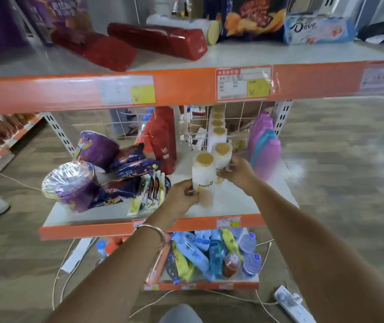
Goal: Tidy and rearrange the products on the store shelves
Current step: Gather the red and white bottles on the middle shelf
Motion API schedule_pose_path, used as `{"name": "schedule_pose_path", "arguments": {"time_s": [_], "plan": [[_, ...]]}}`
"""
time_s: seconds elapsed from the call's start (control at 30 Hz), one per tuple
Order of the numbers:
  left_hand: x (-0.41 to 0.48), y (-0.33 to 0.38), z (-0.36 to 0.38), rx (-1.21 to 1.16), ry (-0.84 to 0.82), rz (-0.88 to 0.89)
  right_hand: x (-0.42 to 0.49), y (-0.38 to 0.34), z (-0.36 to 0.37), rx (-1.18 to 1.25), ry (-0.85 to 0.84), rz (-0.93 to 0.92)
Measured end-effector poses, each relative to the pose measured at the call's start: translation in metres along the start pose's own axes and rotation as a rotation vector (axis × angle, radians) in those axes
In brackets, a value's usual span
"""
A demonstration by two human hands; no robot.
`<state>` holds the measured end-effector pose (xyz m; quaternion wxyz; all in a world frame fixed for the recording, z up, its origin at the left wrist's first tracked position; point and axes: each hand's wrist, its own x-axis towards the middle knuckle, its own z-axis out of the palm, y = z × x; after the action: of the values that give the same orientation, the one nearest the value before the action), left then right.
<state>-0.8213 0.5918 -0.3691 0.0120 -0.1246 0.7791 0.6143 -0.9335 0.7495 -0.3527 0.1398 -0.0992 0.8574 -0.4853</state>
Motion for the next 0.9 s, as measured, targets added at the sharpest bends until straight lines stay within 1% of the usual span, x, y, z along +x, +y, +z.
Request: {"name": "schedule_pose_path", "arguments": {"time_s": [0.13,0.2,0.33,0.5,0.63,0.77,0.83,0.9], "plan": [[0.012,-0.006,0.006,-0.005,-0.059,-0.003,0.026,0.012,0.005,-0.065,0.02,0.02],[0.02,-0.008,0.01,-0.004,-0.056,0.004,0.038,0.015,0.006,-0.093,0.036,0.02],[0.034,-0.012,0.016,-0.077,-0.063,0.004,0.053,0.019,0.006,-0.121,0.055,0.027],[0.043,-0.021,0.019,-0.095,-0.081,-0.036,0.062,0.024,0.007,-0.108,0.054,0.045],[0.047,-0.025,0.022,-0.098,-0.071,-0.052,0.069,0.031,0.005,-0.02,0.064,0.06],[0.049,-0.022,0.034,-0.083,-0.067,-0.074,0.066,0.026,-0.001,0.046,0.07,0.131],[0.051,-0.019,0.041,-0.081,-0.074,-0.068,0.065,0.029,-0.004,0.013,0.03,0.139],[0.054,-0.016,0.046,-0.073,-0.083,-0.051,0.058,0.037,-0.005,-0.073,0.005,0.114]]}}
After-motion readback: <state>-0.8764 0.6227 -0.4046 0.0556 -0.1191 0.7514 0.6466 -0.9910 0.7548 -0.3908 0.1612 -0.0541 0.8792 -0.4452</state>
